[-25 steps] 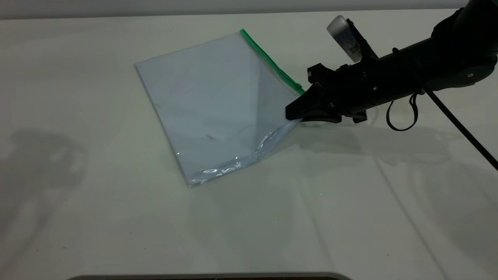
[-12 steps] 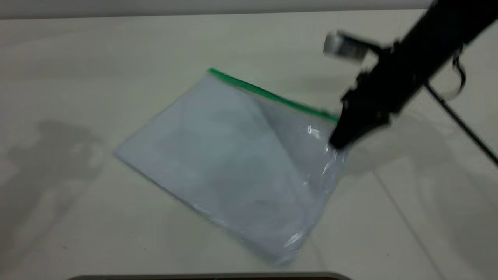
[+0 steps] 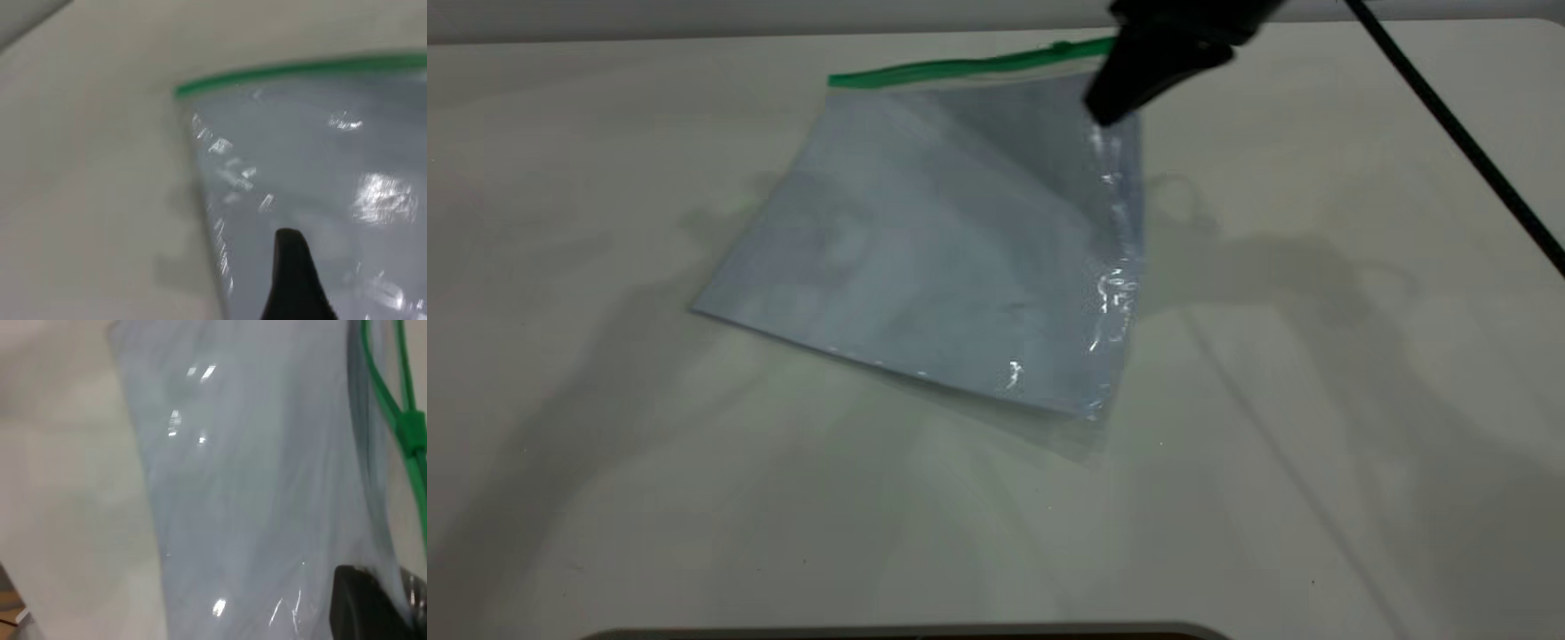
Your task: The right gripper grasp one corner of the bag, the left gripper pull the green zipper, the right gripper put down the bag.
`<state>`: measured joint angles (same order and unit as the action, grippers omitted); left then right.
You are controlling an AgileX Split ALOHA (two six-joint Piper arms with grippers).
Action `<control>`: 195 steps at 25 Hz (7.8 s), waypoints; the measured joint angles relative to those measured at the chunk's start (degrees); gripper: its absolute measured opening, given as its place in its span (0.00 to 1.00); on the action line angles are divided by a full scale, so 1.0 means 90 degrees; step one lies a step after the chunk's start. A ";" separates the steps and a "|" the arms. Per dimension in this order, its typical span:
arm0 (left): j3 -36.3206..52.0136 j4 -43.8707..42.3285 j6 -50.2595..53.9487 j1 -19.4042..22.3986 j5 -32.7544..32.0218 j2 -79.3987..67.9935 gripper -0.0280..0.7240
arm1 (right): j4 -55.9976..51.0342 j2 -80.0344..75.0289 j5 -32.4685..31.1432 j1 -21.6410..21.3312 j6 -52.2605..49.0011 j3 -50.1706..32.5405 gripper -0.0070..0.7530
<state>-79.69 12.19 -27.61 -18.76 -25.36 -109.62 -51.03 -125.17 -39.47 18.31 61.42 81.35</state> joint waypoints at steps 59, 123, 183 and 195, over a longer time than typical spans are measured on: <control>-0.3165 0.3461 -0.4943 -0.0401 -0.3483 -0.2889 0.55 | -0.0216 0.0150 -0.0710 0.0192 0.0877 0.0000 0.05; -0.3183 0.1998 -0.4230 0.1659 -0.2927 -0.3627 0.16 | -0.0937 0.0497 -0.0999 -0.0827 0.0988 0.0000 0.05; 0.0184 -0.0065 0.1038 0.1749 -0.4612 0.4841 0.70 | 0.5092 0.8025 -0.3476 -0.0403 -0.6035 -0.3279 0.56; 0.4496 -0.0081 0.1338 0.1749 -0.4554 0.6557 0.70 | 0.5670 0.9571 -0.2635 -0.0403 -0.7178 -0.5970 0.56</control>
<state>-39.22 11.46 -15.57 -3.02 -66.35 -50.60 0.00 -39.03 -63.18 14.68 -3.18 27.62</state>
